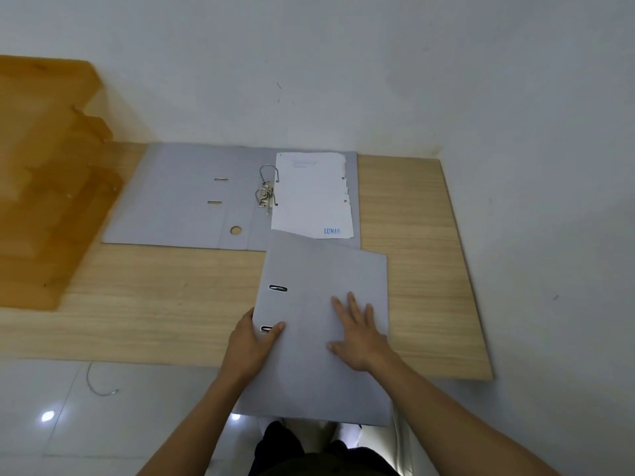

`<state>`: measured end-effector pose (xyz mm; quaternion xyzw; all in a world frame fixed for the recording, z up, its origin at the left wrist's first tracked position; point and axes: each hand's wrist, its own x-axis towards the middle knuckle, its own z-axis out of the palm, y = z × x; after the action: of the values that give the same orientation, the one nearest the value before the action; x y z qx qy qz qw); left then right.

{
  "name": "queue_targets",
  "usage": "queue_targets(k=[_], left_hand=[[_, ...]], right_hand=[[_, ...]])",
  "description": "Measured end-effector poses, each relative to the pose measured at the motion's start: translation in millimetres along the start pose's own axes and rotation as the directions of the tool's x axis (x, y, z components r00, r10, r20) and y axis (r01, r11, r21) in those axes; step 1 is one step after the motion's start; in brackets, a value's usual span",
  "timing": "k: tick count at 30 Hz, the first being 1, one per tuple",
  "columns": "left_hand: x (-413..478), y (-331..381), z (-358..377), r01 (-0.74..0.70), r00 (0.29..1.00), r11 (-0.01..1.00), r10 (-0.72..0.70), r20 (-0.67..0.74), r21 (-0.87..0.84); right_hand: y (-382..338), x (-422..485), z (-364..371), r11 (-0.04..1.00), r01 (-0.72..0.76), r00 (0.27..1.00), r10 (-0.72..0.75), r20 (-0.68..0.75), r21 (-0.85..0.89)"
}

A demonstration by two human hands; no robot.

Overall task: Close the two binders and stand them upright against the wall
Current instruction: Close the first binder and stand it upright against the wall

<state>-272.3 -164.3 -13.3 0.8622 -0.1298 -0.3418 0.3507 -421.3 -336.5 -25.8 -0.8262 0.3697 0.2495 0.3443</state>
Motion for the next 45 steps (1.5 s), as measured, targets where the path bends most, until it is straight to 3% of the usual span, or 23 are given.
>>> queue_targets(k=[3,6,10,14,17,22,26,29,35,40,45], left_hand=[[25.2,-29.1,3.6,0.003,0.999,1.000,-0.004,0.045,0.026],[21.9,-8.4,-6.0,0.048,0.996,0.994,-0.040,0.078,-0.100],[31.3,17.0,-21.6,0.297,0.944,0.896,-0.222,0.245,-0.330],[31.5,52.3,-36.6,0.281,0.903,0.855,-0.082,0.421,-0.436],[31.4,73.8,-39.5,0.375,0.810,0.753,0.016,0.586,-0.540],[19.4,103.7,-35.4,0.359,0.693,0.788,0.134,0.708,-0.500],[13.5,116.9,-32.5,0.213,0.669,0.818,0.277,0.690,-0.535],[10.1,137.1,-37.3,0.070,0.636,0.816,0.406,0.656,-0.573],[14.9,186.1,-39.0,-0.262,0.539,0.769,0.618,0.572,-0.584],[33.8,214.6,-19.1,-0.559,0.482,0.710,0.698,0.529,-0.428],[32.2,233.5,21.2,-0.646,0.436,0.680,0.702,0.563,-0.347]], right_hand=[[8.1,2.6,-1.6,1.000,-0.005,0.999,0.004,0.036,0.024],[-3.5,2.9,-2.2,0.991,-0.039,0.999,0.034,0.038,0.131],[-28.4,-4.3,10.2,0.954,-0.122,0.992,0.127,-0.002,0.274],[-50.5,-11.1,8.1,0.888,-0.142,0.972,0.208,-0.108,0.437],[-64.4,-15.3,-7.1,0.755,-0.119,0.941,0.292,-0.169,0.645],[-88.1,-26.1,-28.2,0.579,0.039,0.905,0.325,-0.275,0.814],[-90.2,-38.2,-40.0,0.458,0.191,0.905,0.261,-0.337,0.868],[-92.1,-55.6,-63.0,0.432,0.318,0.880,0.198,-0.432,0.844],[-87.2,-102.2,-133.9,0.608,0.506,0.747,0.045,-0.663,0.612],[-59.6,-116.7,-159.7,0.636,0.547,0.704,0.003,-0.710,0.545],[-20.6,-101.6,-152.4,0.687,0.503,0.677,0.064,-0.733,0.525]])
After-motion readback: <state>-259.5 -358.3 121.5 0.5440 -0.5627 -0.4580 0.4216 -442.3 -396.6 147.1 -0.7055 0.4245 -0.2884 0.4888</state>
